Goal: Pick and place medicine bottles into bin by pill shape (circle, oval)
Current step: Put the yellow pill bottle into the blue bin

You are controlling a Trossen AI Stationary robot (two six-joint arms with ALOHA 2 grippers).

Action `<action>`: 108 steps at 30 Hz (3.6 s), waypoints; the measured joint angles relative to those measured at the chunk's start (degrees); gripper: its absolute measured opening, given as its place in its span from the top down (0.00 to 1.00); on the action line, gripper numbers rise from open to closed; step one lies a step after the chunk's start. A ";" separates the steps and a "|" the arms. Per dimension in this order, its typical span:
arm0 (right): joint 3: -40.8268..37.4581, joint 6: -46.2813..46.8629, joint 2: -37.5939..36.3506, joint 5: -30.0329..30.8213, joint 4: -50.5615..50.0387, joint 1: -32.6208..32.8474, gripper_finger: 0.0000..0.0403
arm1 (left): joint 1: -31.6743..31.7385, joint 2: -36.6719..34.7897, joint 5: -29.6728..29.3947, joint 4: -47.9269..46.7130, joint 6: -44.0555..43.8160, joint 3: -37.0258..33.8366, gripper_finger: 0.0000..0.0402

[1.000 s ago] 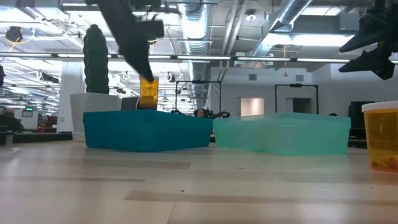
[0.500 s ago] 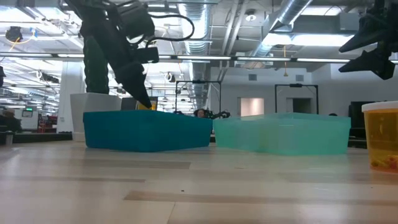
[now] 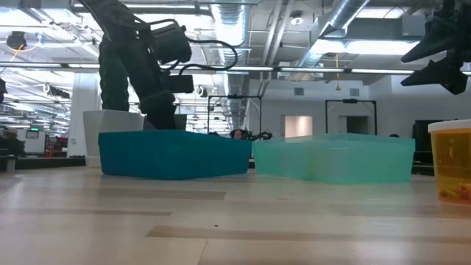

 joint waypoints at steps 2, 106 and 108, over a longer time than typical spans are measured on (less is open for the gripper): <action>-0.02 0.00 0.02 -0.02 -0.04 0.00 0.35 | -0.05 -0.25 -0.09 -0.17 -0.56 0.00 0.46; -0.02 -0.66 0.07 -1.35 -0.24 0.00 0.35 | -31.39 58.71 12.66 10.67 13.89 70.71 0.24; -0.02 -0.66 0.05 -1.41 -0.25 0.00 0.35 | -31.61 58.99 11.81 9.45 13.90 70.86 0.24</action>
